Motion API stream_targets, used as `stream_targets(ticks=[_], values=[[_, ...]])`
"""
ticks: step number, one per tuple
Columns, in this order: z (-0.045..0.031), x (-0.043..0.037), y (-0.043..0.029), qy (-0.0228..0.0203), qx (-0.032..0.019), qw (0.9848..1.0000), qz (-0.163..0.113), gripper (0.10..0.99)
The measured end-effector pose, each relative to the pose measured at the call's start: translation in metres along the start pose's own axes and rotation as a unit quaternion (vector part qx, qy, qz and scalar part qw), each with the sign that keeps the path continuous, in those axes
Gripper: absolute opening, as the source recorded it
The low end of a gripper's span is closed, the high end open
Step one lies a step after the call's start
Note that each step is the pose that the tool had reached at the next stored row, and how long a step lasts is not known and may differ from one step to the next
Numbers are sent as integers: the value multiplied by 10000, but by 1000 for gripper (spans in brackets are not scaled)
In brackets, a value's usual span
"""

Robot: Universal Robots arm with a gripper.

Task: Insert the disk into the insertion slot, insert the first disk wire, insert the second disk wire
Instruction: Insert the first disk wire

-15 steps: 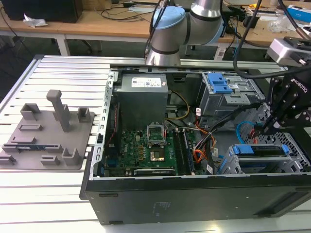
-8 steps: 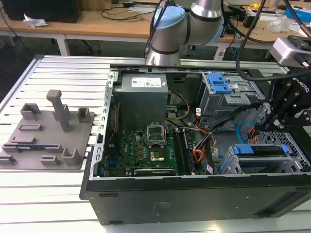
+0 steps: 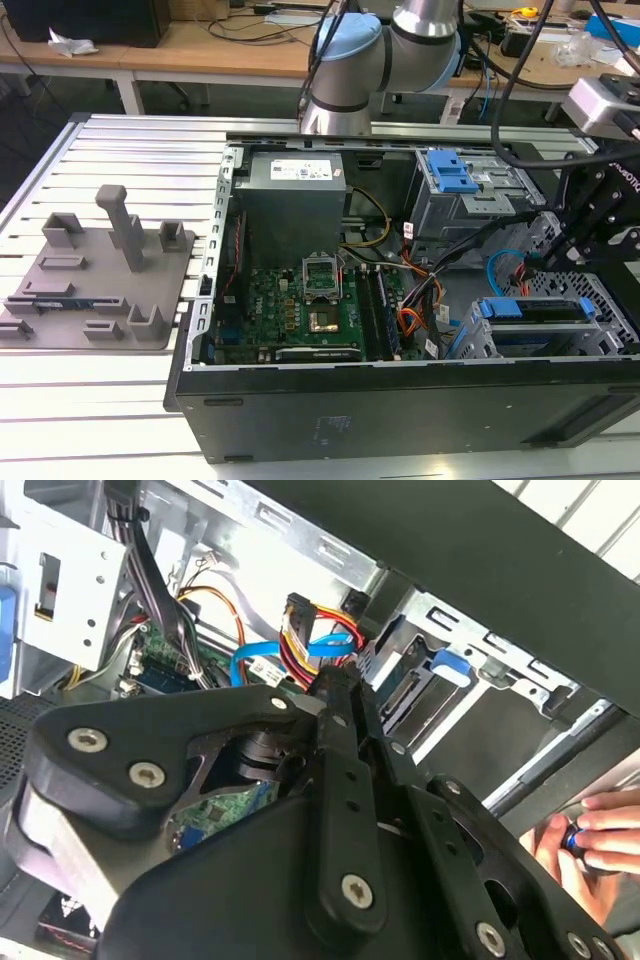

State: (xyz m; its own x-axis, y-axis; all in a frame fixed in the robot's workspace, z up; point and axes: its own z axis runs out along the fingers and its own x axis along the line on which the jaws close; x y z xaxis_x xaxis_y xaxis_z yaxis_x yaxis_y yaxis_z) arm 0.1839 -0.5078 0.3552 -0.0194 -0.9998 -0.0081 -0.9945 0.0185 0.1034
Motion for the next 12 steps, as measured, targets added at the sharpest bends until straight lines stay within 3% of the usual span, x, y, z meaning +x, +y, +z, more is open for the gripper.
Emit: stream_targets(ticks=[4, 6, 12], values=[[0, 64, -2, 6, 20, 10000, -61, 165], [-2, 104, -3, 5, 92, 9999, -98, 165], [-1, 106, -3, 3, 100, 9999, -100, 165]])
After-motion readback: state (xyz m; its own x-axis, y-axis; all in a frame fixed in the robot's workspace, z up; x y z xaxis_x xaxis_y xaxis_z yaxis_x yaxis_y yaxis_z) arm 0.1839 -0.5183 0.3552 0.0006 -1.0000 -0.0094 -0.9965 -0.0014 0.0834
